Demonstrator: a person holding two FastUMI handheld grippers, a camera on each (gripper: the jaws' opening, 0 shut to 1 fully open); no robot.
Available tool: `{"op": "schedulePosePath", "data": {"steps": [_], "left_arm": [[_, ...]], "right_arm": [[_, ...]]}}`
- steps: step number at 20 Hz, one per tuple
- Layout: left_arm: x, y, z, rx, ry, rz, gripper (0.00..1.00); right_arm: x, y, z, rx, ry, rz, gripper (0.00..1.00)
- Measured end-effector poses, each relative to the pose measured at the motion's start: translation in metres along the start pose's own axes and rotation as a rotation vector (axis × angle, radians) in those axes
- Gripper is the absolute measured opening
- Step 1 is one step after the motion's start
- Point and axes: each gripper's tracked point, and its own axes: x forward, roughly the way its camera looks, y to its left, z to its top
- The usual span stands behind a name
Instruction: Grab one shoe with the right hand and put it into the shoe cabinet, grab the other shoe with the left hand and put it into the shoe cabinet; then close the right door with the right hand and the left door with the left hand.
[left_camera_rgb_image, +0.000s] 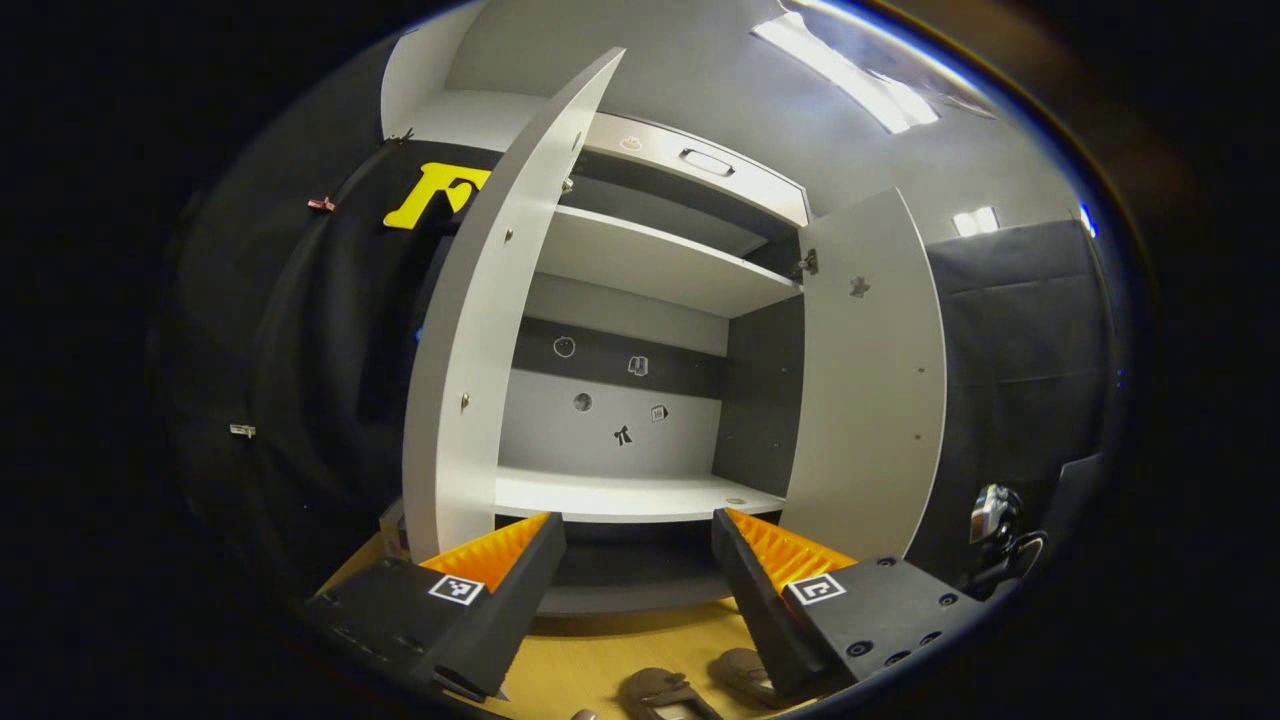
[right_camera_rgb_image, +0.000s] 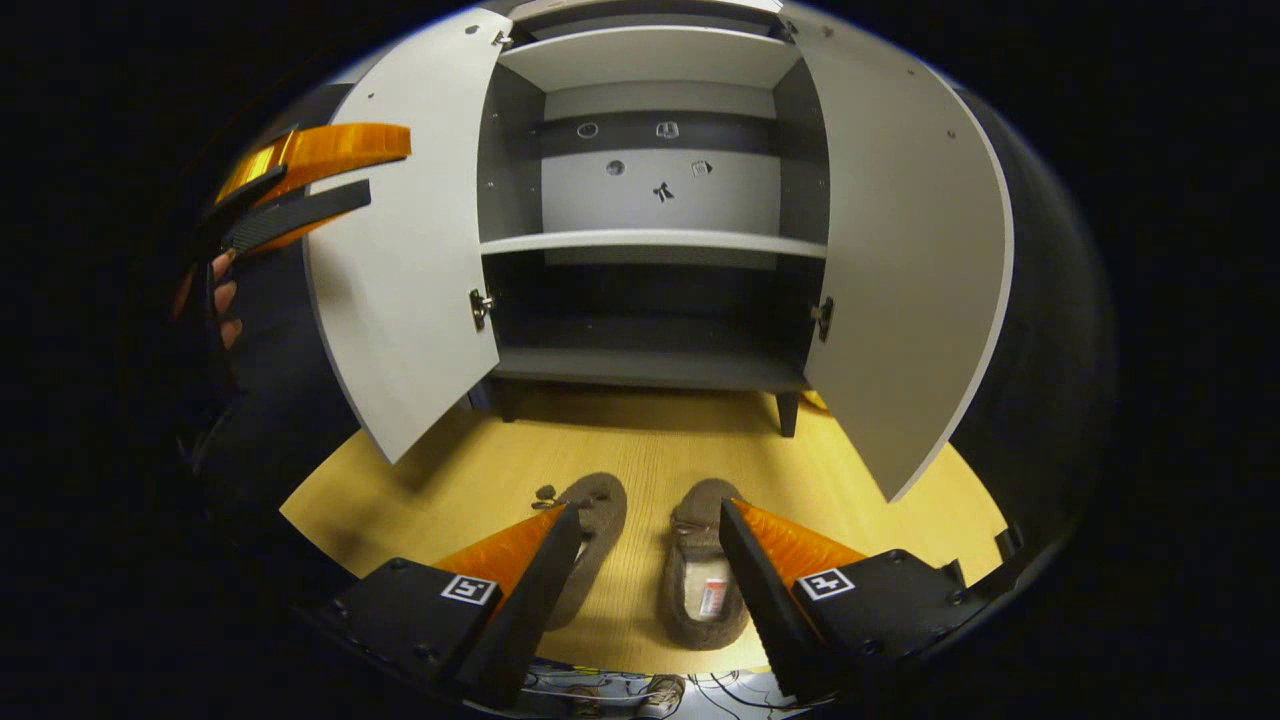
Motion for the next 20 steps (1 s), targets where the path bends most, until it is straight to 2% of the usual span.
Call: {"op": "schedulePosePath", "data": {"steps": [3,7,8,9,11,12,18,20], "left_arm": [[0.007,-0.007,-0.006,-0.006,-0.017,-0.02,0.95],[0.009,-0.024,-0.02,-0.004,-0.009,-0.054,0.95],[0.009,-0.028,-0.024,-0.002,0.001,-0.061,0.95],[0.008,-0.031,-0.028,-0.001,0.008,-0.065,0.95],[0.007,-0.034,-0.034,-0.007,0.02,-0.062,0.95],[0.007,-0.036,-0.038,-0.012,0.029,-0.059,0.94],[0.008,-0.04,-0.051,-0.01,0.058,-0.053,0.95],[0.007,-0.041,-0.055,-0.013,0.066,-0.051,0.95]], "right_arm": [[0.027,-0.009,-0.038,0.064,0.064,-0.014,0.85],[0.063,-0.027,-0.076,0.096,0.135,-0.042,0.84],[0.072,-0.031,-0.085,0.095,0.152,-0.049,0.75],[0.079,-0.033,-0.092,0.096,0.167,-0.05,0.73],[0.093,-0.035,-0.096,0.076,0.167,-0.053,0.71],[0.1,-0.037,-0.096,0.061,0.163,-0.055,0.61],[0.134,-0.044,-0.094,0.033,0.164,-0.076,0.5],[0.141,-0.045,-0.097,0.007,0.163,-0.088,0.5]]}}
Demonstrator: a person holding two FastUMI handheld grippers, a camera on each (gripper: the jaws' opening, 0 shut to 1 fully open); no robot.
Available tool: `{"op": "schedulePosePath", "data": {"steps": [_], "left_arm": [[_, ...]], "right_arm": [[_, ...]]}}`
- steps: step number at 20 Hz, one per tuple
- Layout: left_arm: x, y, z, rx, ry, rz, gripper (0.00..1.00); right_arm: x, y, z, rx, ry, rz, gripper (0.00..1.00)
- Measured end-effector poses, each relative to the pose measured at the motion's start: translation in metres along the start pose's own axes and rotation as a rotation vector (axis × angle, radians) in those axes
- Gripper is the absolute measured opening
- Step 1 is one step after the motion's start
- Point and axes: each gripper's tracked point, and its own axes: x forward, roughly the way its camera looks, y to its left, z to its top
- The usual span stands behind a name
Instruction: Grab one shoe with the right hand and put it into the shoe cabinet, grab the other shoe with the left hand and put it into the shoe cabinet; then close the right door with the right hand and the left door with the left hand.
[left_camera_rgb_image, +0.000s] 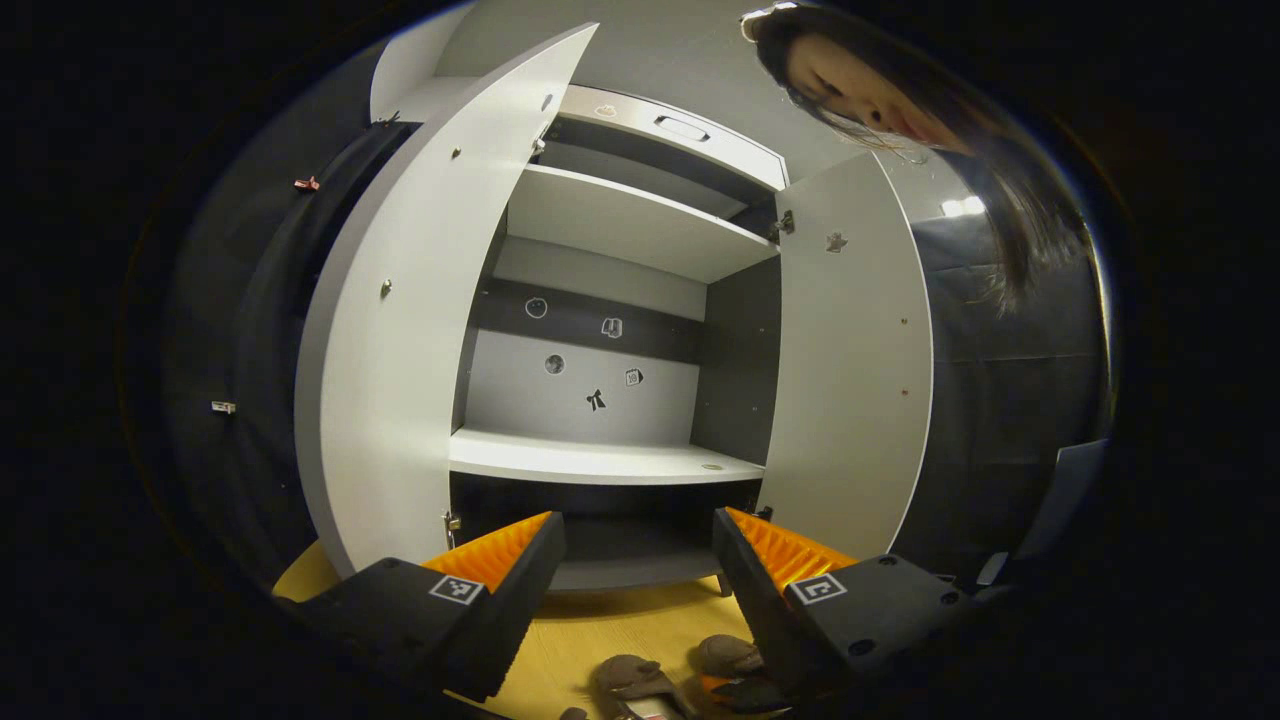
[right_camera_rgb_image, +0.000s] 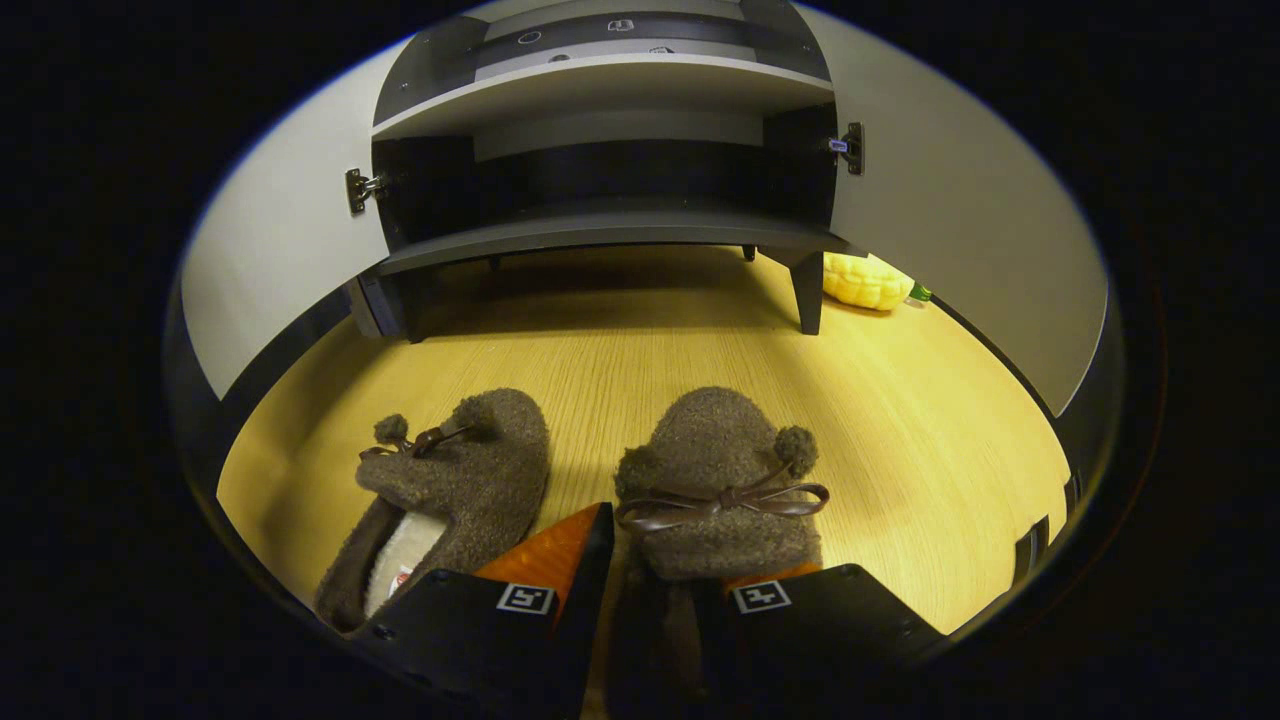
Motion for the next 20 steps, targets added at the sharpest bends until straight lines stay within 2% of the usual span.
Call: {"op": "schedulePosePath", "data": {"steps": [1,2,3,4,5,6,7,11,15,20], "left_arm": [[0.0,0.0,-0.002,-0.002,0.005,0.001,0.95],[0.0,0.001,-0.004,-0.003,0.012,0.003,0.95],[0.0,0.002,-0.005,-0.002,0.016,0.004,0.95],[0.0,0.002,-0.006,-0.001,0.019,0.004,0.95],[-0.001,0.003,-0.006,-0.001,0.02,0.004,0.95],[-0.001,0.003,-0.005,0.0,0.018,0.001,0.95],[-0.002,0.003,-0.004,0.001,0.018,-0.002,0.95],[-0.007,0.002,0.006,0.007,0.006,-0.024,0.95],[-0.015,-0.002,0.023,-0.002,-0.013,-0.066,0.95],[-0.023,-0.011,0.038,-0.028,-0.018,-0.109,0.95]], "right_arm": [[-0.016,-0.005,0.002,-0.019,-0.011,-0.014,0.5],[0.004,-0.003,0.003,-0.031,-0.003,-0.014,0.21],[0.001,-0.001,0.003,-0.039,0.0,-0.012,0.21],[0.003,0.0,0.003,-0.047,0.002,-0.005,0.16],[0.004,0.0,0.004,-0.049,0.001,0.004,0.21],[0.006,0.0,0.005,-0.033,-0.009,0.008,0.21],[0.009,0.0,0.003,-0.029,0.01,0.012,0.05],[-0.013,0.008,0.03,-0.028,-0.027,0.047,0.05],[-0.063,0.011,0.123,-0.045,-0.189,0.035,0.05],[-0.103,0.011,0.286,-0.07,-0.428,0.013,0.05]]}}
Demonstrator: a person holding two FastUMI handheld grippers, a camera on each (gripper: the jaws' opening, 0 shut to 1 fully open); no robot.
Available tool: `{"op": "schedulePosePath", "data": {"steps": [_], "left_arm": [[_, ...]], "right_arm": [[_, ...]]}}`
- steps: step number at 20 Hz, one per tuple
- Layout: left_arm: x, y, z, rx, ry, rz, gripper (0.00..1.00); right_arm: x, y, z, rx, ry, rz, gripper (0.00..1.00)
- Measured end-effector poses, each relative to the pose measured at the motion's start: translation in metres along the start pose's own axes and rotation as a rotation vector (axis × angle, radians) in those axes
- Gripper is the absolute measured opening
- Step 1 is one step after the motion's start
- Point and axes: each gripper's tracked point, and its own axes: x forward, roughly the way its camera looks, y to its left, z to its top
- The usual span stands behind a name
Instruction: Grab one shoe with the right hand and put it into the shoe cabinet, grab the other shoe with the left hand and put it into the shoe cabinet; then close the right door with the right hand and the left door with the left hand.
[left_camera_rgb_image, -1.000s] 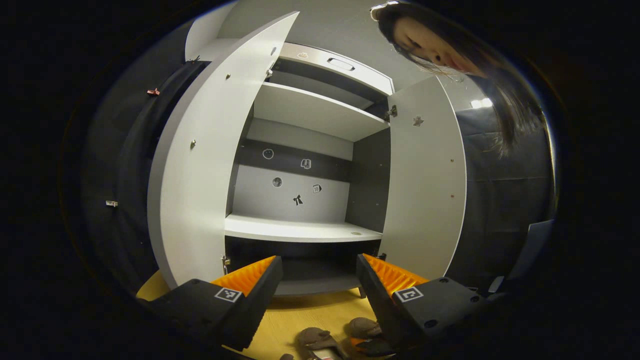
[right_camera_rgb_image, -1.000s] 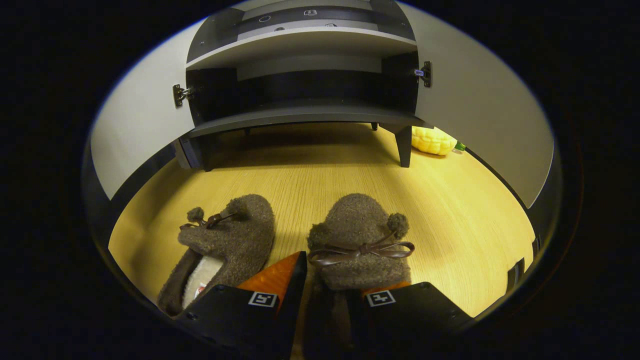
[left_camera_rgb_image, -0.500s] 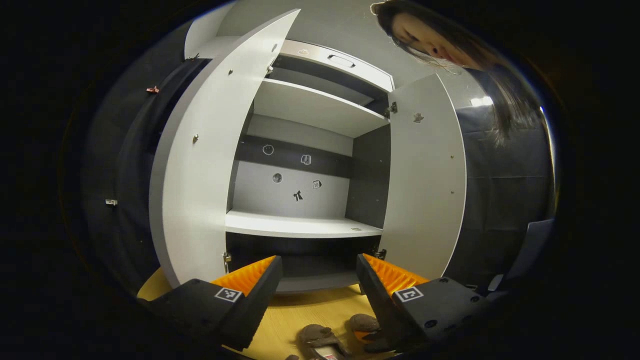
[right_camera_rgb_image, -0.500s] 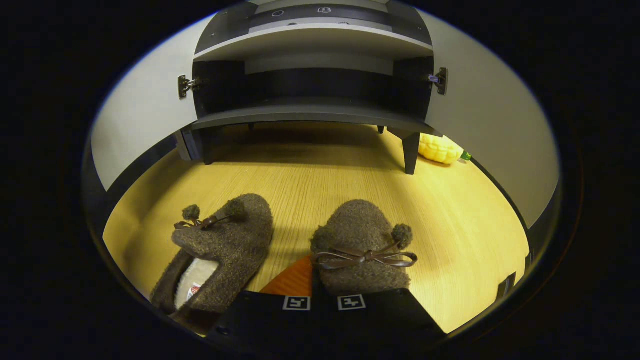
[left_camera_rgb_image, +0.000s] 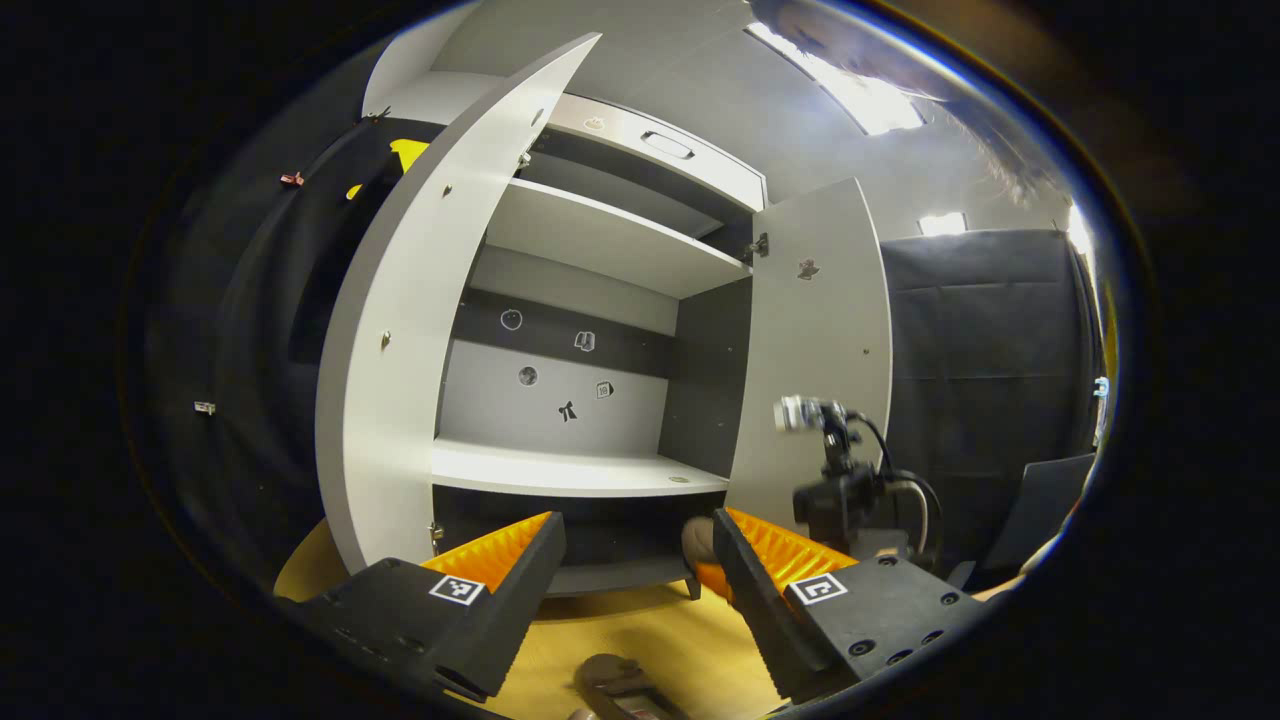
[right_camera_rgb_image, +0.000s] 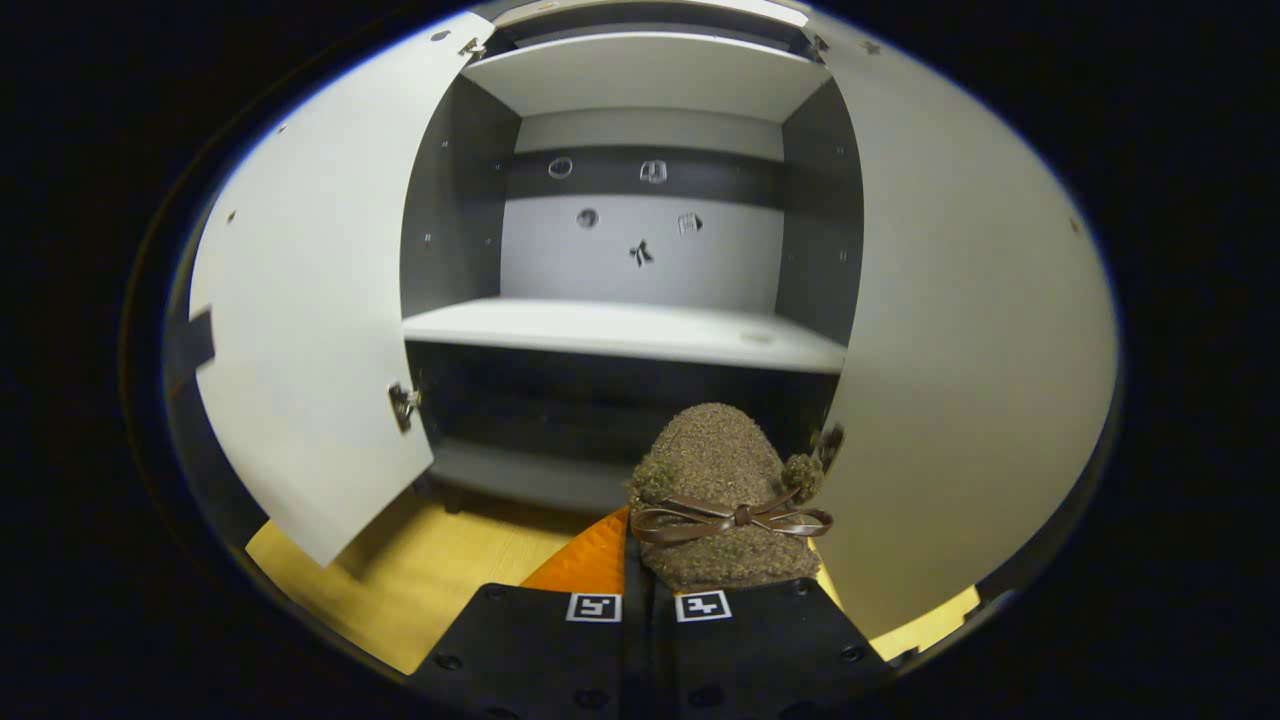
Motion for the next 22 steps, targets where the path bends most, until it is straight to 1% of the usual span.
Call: {"op": "schedulePosePath", "data": {"steps": [2,4,6,9,10,13,16,19,22], "left_arm": [[0.001,-0.001,0.006,-0.002,-0.005,0.012,0.95],[0.004,-0.001,0.005,-0.012,0.004,0.035,0.95],[0.008,0.002,0.005,-0.014,0.01,0.074,0.95],[0.013,0.003,-0.002,-0.018,0.036,0.13,0.95],[0.016,0.004,-0.007,-0.02,0.048,0.146,0.95],[0.023,0.005,-0.019,-0.035,0.079,0.192,0.95],[0.03,0.008,-0.023,-0.045,0.088,0.233,0.95],[0.034,0.01,-0.022,-0.022,0.083,0.27,0.95],[0.036,0.014,-0.023,-0.01,0.088,0.3,0.95]], "right_arm": [[0.028,-0.011,0.06,0.02,-0.067,-0.007,0.05],[0.061,-0.025,0.105,0.036,-0.091,-0.019,0.05],[0.1,-0.03,0.143,0.047,-0.106,-0.012,0.05],[0.158,-0.032,0.181,0.05,-0.12,0.001,0.05],[0.179,-0.03,0.186,0.037,-0.112,0.008,0.05],[0.231,-0.027,0.18,-0.01,-0.051,0.025,0.05],[0.27,-0.026,0.163,0.007,0.035,0.047,0.04],[0.3,-0.033,0.145,0.012,0.115,0.035,0.05],[0.314,-0.031,0.129,0.016,0.187,0.03,0.05]]}}
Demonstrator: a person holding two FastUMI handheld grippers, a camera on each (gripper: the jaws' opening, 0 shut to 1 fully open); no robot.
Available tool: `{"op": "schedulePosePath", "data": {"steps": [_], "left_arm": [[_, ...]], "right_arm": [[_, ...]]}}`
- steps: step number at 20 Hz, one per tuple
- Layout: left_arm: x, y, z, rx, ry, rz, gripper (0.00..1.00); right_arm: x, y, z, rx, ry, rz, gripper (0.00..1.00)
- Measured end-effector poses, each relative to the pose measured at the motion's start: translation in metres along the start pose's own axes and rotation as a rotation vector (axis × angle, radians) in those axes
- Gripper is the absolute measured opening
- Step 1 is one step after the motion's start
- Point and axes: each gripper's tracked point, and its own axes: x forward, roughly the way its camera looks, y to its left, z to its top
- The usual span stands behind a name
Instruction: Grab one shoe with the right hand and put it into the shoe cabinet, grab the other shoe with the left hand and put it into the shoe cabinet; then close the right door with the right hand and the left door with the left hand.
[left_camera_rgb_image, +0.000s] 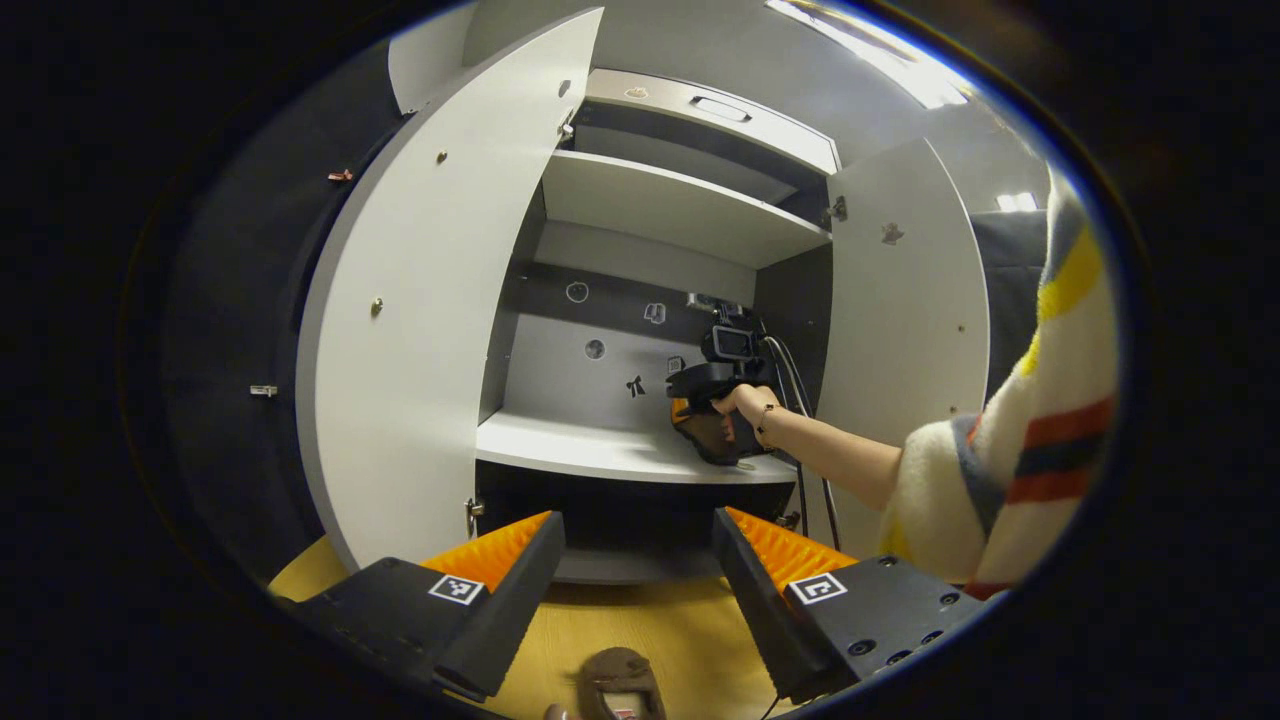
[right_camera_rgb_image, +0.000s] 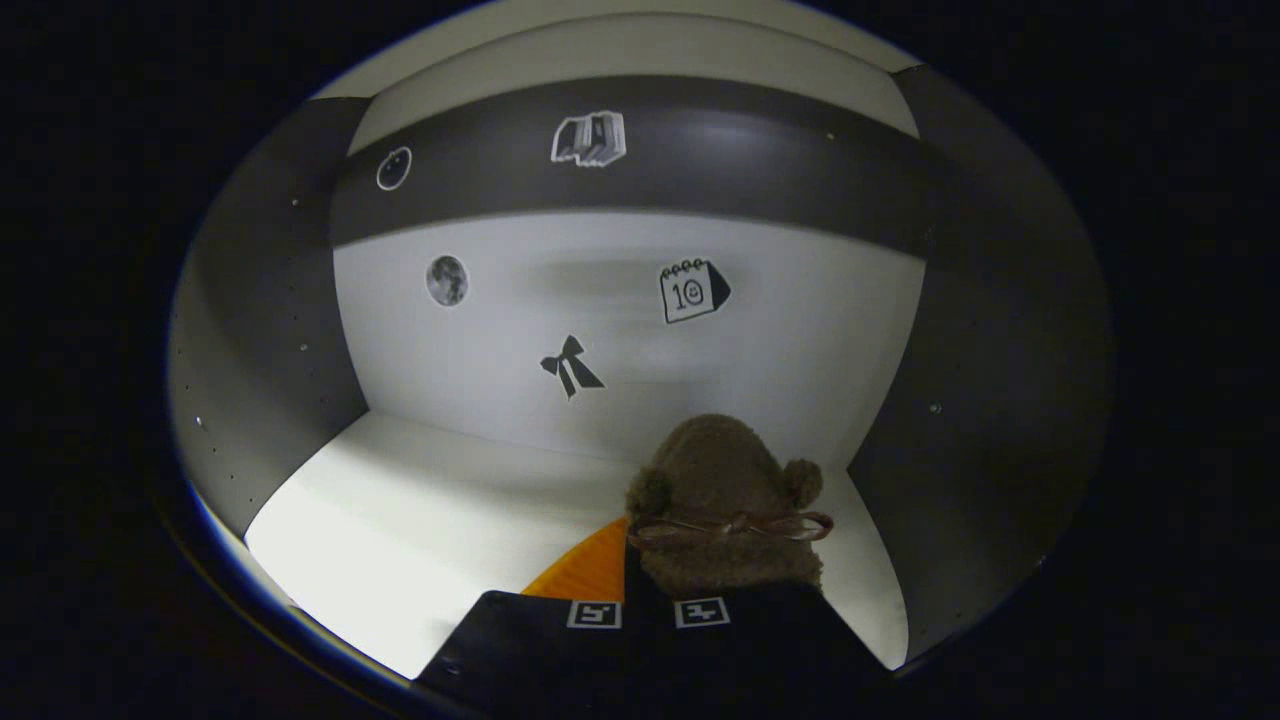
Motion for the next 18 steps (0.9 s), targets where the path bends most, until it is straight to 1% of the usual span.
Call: {"op": "schedulePosePath", "data": {"steps": [4,5,6,7,8,9,10,11,14,15,16,18], "left_arm": [[0.001,0.003,0.005,0.005,-0.012,0.008,0.95],[0.0,0.004,0.005,0.009,-0.01,0.008,0.95],[0.0,0.006,0.006,0.014,-0.009,0.009,0.95],[-0.003,0.008,0.006,0.02,-0.008,0.013,0.95],[-0.005,0.011,0.007,0.025,-0.01,0.018,0.95],[-0.007,0.013,0.009,0.027,-0.015,0.022,0.95],[-0.01,0.014,0.011,0.026,-0.022,0.023,0.95],[-0.011,0.016,0.014,0.024,-0.03,0.022,0.95],[-0.019,0.018,0.018,0.028,-0.037,0.011,0.95],[-0.022,0.019,0.018,0.036,-0.034,0.007,0.95],[-0.025,0.019,0.017,0.044,-0.031,0.001,0.95],[-0.032,0.018,0.017,0.06,-0.029,-0.012,0.95]], "right_arm": [[0.005,0.001,-0.006,-0.02,0.026,-0.016,0.06],[0.004,0.002,-0.009,-0.019,0.039,-0.012,0.04],[0.004,0.002,-0.01,-0.018,0.043,-0.017,0.11],[0.002,0.002,-0.013,-0.015,0.058,-0.013,0.1],[0.0,0.006,-0.017,-0.007,0.077,0.005,0.23],[-0.005,0.01,-0.019,0.002,0.083,0.021,0.31],[-0.008,0.012,-0.019,0.006,0.077,0.029,0.46],[-0.014,0.014,-0.017,0.0,0.064,0.029,0.51],[-0.037,0.026,-0.012,-0.021,0.019,0.051,0.89],[-0.048,0.025,-0.009,-0.029,0.003,0.043,0.96],[-0.058,0.026,-0.007,-0.033,-0.014,0.042,0.98],[-0.079,0.028,-0.004,-0.019,-0.038,0.056,0.98]]}}
